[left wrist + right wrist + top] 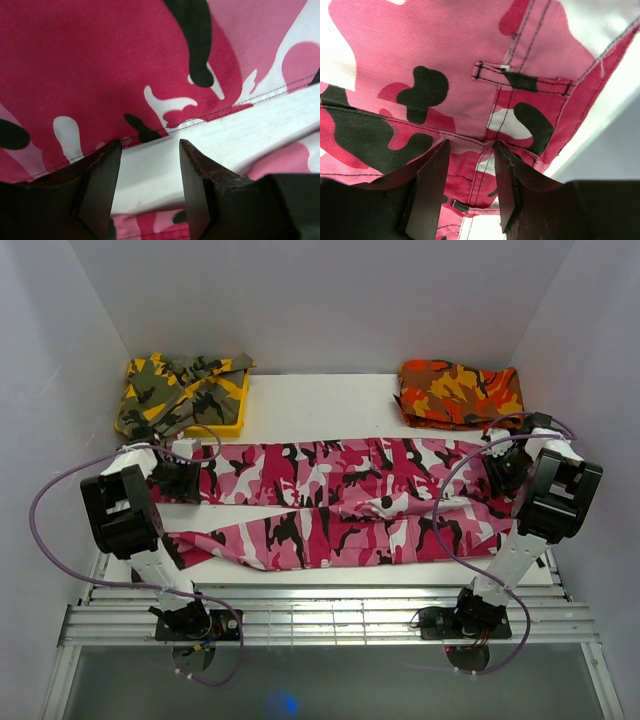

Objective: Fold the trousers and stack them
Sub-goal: Flatten the trousers out

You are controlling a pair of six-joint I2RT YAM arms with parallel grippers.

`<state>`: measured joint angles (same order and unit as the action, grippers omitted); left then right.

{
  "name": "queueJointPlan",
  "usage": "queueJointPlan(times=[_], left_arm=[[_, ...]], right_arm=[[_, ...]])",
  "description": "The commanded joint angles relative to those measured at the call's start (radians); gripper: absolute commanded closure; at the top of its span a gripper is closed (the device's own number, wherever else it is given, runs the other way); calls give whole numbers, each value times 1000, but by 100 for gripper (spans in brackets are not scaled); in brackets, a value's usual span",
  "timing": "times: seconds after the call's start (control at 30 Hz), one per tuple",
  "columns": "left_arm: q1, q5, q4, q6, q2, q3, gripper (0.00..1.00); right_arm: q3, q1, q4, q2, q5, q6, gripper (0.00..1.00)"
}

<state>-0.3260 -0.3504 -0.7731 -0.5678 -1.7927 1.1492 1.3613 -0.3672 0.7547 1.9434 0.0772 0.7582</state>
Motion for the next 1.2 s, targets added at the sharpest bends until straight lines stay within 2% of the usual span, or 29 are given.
queueJointPlan(times=[0.0,0.13,0.17,0.2,0.27,0.37,0.4,0.43,0.5,0.53,0.57,0.6,0.67,0.8,1.17], left_arm=[[80,-32,44,35,-42,98,39],[130,-64,37,91,-131,254,38],[131,-70,23,114,-134,288,37],[130,-81,-3,114,-129,355,36],[117,-87,-107,88,-108,388,34],[43,-111,-234,-21,5,360,31],[15,-125,-280,-117,59,359,23],[-19,-140,-395,-173,79,365,20],[-131,-179,-512,-289,99,395,19],[-168,-183,-622,-414,101,424,19],[-226,-173,-630,-441,104,420,19],[-246,-120,-631,-466,110,403,19],[-289,-75,-627,-532,128,338,20],[-338,-41,-560,-480,110,274,21],[-340,-27,-356,-371,21,127,32]], right_arm=[[-7,-58,-28,72,-108,10,53],[18,-82,15,55,-76,7,53],[24,-82,29,43,-16,15,52],[25,-79,41,13,-1,12,51],[45,-72,98,-21,74,29,49],[65,-44,147,-75,113,43,41],[68,-36,155,-96,119,44,35],[70,-18,166,-104,130,52,31],[79,0,196,-118,144,67,22],[82,11,205,-121,150,69,19],[87,34,218,-121,163,72,15],[90,46,236,-123,164,69,2],[94,86,245,-124,162,61,4],[90,143,247,-136,147,29,4],[90,194,276,-132,107,-13,0]])
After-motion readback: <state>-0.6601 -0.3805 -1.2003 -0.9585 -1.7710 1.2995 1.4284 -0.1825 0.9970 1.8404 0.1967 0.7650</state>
